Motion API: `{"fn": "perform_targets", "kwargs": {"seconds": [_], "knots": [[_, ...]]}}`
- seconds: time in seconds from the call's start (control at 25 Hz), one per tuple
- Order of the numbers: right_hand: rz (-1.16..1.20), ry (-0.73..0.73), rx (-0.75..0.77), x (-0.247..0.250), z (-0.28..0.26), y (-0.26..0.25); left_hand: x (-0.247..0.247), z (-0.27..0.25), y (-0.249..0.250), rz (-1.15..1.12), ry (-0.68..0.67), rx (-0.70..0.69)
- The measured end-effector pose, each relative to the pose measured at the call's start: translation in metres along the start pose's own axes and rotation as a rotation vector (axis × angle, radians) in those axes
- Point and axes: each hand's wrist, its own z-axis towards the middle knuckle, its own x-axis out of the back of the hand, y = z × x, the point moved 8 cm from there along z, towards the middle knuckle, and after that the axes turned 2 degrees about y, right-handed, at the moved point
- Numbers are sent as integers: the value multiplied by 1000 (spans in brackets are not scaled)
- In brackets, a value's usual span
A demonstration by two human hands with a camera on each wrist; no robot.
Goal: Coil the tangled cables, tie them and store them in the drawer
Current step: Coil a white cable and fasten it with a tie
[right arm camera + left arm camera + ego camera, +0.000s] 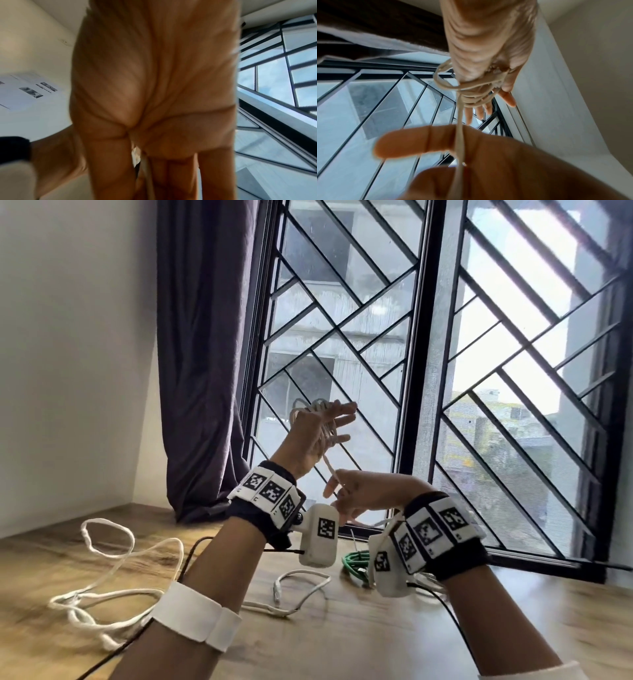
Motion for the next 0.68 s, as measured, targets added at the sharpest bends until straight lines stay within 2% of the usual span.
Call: {"fn": "perform_targets", "kwargs": {"seconds": [0.12, 0.24, 0.44, 0.56, 0.68], "knots": [[-54, -70, -76, 7, -14, 13, 4, -2, 0, 197, 128, -65], [-93, -54, -112, 23, -24, 27, 16, 0, -8, 651, 160, -152], [-143, 293, 65, 71, -36, 27, 21, -3, -44, 1091, -79, 53], [-83, 398, 113, 84, -43, 31, 12, -9, -49, 1079, -213, 160], [-15, 311, 118, 78, -47, 30, 9, -14, -56, 979, -270, 274]]}}
